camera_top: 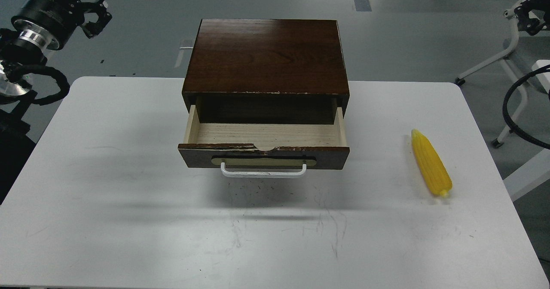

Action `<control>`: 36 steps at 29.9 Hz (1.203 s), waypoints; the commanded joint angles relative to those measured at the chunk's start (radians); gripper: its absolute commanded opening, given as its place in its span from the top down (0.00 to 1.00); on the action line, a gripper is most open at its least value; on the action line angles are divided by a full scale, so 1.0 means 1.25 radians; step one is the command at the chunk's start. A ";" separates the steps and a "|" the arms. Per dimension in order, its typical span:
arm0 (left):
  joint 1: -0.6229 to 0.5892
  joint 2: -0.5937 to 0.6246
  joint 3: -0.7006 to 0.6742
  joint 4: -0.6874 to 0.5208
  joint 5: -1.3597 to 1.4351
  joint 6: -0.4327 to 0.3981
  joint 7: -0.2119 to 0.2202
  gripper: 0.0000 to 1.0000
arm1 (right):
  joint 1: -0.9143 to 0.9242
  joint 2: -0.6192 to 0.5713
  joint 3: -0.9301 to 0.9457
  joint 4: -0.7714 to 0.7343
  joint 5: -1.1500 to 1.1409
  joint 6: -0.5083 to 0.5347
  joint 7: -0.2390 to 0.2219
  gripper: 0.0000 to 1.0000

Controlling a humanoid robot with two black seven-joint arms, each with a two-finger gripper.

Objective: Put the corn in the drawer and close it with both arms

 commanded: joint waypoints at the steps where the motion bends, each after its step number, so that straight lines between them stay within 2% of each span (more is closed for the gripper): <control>1: 0.000 0.002 0.000 -0.001 0.000 0.000 0.000 0.02 | 0.002 0.006 0.000 -0.006 0.000 0.000 0.000 0.00; 9: 0.002 0.002 -0.004 0.010 -0.004 0.000 -0.002 0.02 | 0.005 0.000 -0.003 0.001 -0.004 0.000 0.000 0.00; 14: 0.002 0.002 -0.009 0.069 -0.007 0.000 0.000 0.02 | 0.034 -0.045 -0.047 0.001 -0.026 0.000 0.001 0.00; 17: 0.002 0.003 -0.002 0.069 -0.001 0.000 0.000 0.02 | 0.107 -0.101 -0.140 0.003 -0.105 0.000 0.004 0.00; 21: 0.033 0.006 -0.011 0.063 -0.005 0.000 -0.001 0.02 | 0.210 -0.113 -0.297 0.005 -0.211 0.000 0.006 0.00; 24: 0.036 0.011 -0.012 0.063 -0.011 0.000 -0.001 0.02 | 0.245 -0.115 -0.351 0.005 -0.245 0.000 0.005 0.00; 27: 0.036 0.013 -0.013 0.063 -0.011 0.000 -0.002 0.02 | 0.320 -0.119 -0.433 0.017 -0.353 0.000 0.005 0.00; 30: 0.034 0.008 -0.013 0.047 -0.010 0.000 -0.013 0.02 | 0.358 -0.118 -0.481 0.051 -0.440 0.000 0.005 0.00; 32: 0.036 0.018 -0.032 0.005 -0.013 0.000 -0.034 0.02 | 0.373 -0.119 -0.507 0.103 -0.536 0.000 0.003 0.00; 35: 0.054 0.045 -0.056 -0.028 -0.020 0.000 -0.037 0.02 | 0.389 -0.136 -0.519 0.203 -0.735 0.000 0.001 0.00; 36: 0.054 0.045 -0.056 -0.028 -0.020 0.000 -0.037 0.02 | 0.389 -0.136 -0.519 0.203 -0.736 0.000 0.001 0.00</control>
